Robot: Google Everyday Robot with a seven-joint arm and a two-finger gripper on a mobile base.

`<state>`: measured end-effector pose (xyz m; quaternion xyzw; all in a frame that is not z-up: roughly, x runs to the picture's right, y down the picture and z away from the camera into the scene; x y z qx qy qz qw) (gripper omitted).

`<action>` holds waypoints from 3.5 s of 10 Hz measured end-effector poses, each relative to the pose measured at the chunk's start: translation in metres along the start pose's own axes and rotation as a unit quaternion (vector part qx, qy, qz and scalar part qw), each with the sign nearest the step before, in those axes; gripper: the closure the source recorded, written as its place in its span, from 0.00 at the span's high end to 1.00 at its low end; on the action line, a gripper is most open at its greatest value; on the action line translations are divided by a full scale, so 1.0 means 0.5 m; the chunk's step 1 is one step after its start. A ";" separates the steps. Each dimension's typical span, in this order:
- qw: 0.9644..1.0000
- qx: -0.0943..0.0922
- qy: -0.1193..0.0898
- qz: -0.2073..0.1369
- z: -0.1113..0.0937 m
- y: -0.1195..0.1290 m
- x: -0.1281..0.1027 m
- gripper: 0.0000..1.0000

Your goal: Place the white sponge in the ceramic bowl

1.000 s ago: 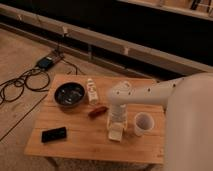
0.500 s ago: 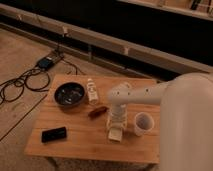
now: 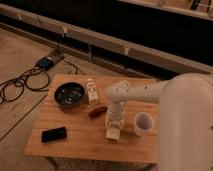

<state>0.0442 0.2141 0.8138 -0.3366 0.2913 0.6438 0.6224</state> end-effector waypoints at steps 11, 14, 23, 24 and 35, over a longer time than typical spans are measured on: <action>0.970 0.024 -0.029 -0.239 -0.128 0.362 -0.277 0.00; 0.959 0.019 -0.042 -0.279 -0.149 0.419 -0.352 0.00; 0.937 -0.022 -0.061 -0.344 -0.141 0.505 -0.422 0.51; 0.935 -0.027 -0.064 -0.347 -0.142 0.509 -0.423 0.61; 0.926 -0.082 -0.082 -0.358 -0.197 0.521 -0.391 0.80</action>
